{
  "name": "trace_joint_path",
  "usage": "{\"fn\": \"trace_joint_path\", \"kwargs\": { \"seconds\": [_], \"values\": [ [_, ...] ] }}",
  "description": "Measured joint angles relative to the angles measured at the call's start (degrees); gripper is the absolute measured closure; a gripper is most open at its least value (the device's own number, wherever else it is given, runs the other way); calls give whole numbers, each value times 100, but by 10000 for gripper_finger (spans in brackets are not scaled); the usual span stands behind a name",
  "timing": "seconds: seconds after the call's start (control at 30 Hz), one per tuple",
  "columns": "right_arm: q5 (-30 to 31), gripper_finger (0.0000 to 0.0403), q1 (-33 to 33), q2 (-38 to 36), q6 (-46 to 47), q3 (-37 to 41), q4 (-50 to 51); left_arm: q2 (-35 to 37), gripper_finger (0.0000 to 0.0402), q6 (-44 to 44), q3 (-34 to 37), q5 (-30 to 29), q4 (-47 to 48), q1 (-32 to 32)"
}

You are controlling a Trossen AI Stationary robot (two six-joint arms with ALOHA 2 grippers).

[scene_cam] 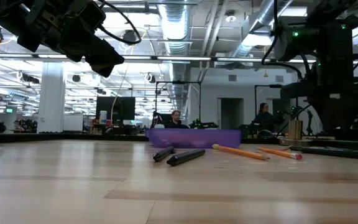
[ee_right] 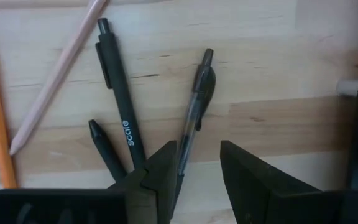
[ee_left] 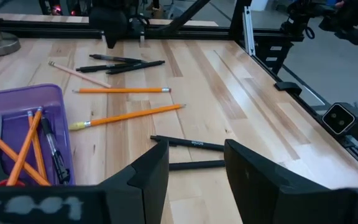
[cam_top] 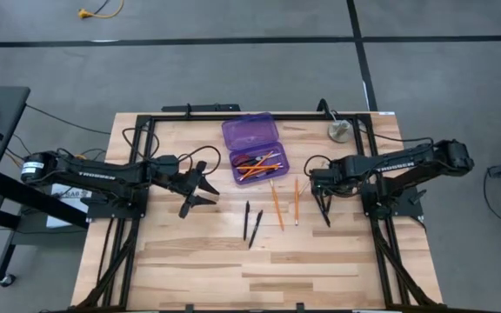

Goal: Pick & place school supplies into a supply box
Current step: Put the black pen into the purple supply box

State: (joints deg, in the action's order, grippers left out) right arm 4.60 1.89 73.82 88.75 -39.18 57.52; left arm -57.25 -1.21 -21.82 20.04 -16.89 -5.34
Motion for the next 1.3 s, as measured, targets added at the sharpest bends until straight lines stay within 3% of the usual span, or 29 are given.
{"fn": "trace_joint_path", "kwargs": {
  "seconds": [0.4,0.77,1.13,1.3],
  "values": [
    [-6,284,0,55,320,0,4,0,258,-872,0,23,60,0],
    [-328,283,39,55,293,0,-34,0,258,-896,0,39,362,-101],
    [-272,219,50,55,273,0,-32,0,258,-856,0,41,379,-109],
    [-118,210,91,55,275,4,-35,0,258,-855,0,41,379,-109]
  ]
}}
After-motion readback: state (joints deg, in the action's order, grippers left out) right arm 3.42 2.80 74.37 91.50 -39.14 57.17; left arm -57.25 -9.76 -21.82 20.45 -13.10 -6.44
